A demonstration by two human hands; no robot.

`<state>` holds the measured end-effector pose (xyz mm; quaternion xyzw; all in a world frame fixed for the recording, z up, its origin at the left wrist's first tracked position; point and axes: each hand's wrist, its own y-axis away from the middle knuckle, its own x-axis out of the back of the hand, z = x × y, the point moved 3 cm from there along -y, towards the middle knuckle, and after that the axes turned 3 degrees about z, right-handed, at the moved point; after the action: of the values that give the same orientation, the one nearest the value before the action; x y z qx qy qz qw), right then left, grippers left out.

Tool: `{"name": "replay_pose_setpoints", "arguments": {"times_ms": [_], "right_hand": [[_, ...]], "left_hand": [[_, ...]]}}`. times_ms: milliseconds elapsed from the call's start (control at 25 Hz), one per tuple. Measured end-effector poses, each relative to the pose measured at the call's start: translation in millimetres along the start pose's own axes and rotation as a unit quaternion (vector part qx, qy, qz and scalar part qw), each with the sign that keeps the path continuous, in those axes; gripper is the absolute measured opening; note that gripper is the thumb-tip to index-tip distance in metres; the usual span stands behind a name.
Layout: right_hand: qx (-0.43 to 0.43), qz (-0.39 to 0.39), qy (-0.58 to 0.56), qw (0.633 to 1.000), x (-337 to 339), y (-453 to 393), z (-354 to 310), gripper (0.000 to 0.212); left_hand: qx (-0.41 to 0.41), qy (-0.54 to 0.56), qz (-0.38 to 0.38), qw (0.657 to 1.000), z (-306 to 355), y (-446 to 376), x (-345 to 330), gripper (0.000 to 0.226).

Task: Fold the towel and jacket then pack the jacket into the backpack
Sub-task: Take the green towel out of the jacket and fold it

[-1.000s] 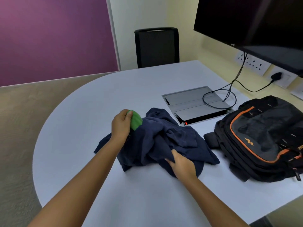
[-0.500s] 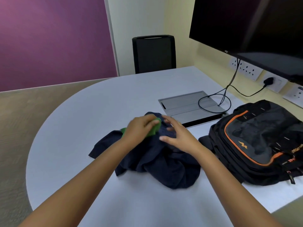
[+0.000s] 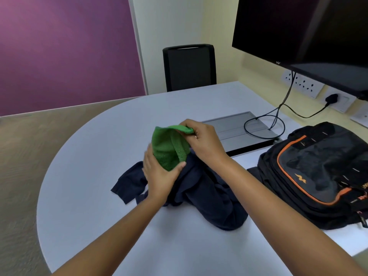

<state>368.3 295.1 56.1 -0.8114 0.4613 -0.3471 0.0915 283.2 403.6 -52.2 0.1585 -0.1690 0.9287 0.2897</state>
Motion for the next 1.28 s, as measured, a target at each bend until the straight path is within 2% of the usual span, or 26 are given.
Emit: {"name": "replay_pose_setpoints", "arguments": {"times_ms": [80,160,240,320,400,440,480,560,640,680,720,800,880,960,1080,1200,1280], "right_hand": [[0.046,0.034,-0.003,0.998,6,-9,-24,0.016],[0.074,0.109,-0.07,0.989,21,-19,-50,0.02],[0.057,0.225,-0.171,0.957,46,-33,-65,0.021],[0.006,0.293,-0.198,0.935,64,-44,-57,0.02],[-0.046,0.25,-0.088,0.963,67,-45,-21,0.011],[-0.09,0.194,0.001,0.977,63,-37,10,0.008],[-0.147,0.13,0.098,0.976,60,-23,45,0.01],[-0.288,-0.026,0.245,0.925,56,20,119,0.018],[-0.384,-0.2,0.311,0.846,48,67,171,0.028],[-0.406,-0.256,0.32,0.817,44,85,187,0.036],[-0.419,-0.278,0.317,0.804,39,96,197,0.045],[-0.422,-0.247,0.294,0.821,30,102,202,0.053],[-0.411,-0.186,0.265,0.852,22,95,204,0.051],[-0.403,-0.135,0.224,0.877,18,87,206,0.048],[-0.393,-0.141,0.22,0.882,8,88,211,0.038],[-0.379,-0.166,0.237,0.879,-7,89,213,0.038],[-0.363,-0.159,0.245,0.885,-16,85,208,0.04]], "left_hand": [[0.05,-0.028,-0.033,0.998,-19,14,-8,0.095],[0.095,-0.097,-0.081,0.987,-41,20,-14,0.085],[0.101,-0.113,-0.146,0.978,-52,16,-18,0.067],[0.093,-0.07,-0.195,0.974,-52,11,-17,0.048],[0.106,-0.055,-0.198,0.973,-53,6,-10,0.025],[0.114,-0.074,-0.189,0.972,-58,0,-3,0.02],[0.12,-0.11,-0.196,0.967,-65,-5,5,0.02],[0.142,-0.206,-0.278,0.928,-87,-15,21,0.027],[0.156,-0.295,-0.373,0.866,-102,-16,31,0.032],[0.143,-0.322,-0.388,0.852,-106,-17,33,0.029],[0.118,-0.331,-0.379,0.856,-104,-19,31,0.024],[0.059,-0.303,-0.328,0.893,-91,-24,23,0.031],[0.019,-0.246,-0.292,0.924,-74,-29,11,0.04],[-0.007,-0.21,-0.268,0.94,-65,-31,3,0.041],[0.0,-0.146,-0.217,0.965,-60,-32,-5,0.031],[-0.027,-0.167,-0.217,0.961,-56,-27,-21,0.018],[-0.037,-0.225,-0.256,0.939,-60,-30,-34,0.038]]}}
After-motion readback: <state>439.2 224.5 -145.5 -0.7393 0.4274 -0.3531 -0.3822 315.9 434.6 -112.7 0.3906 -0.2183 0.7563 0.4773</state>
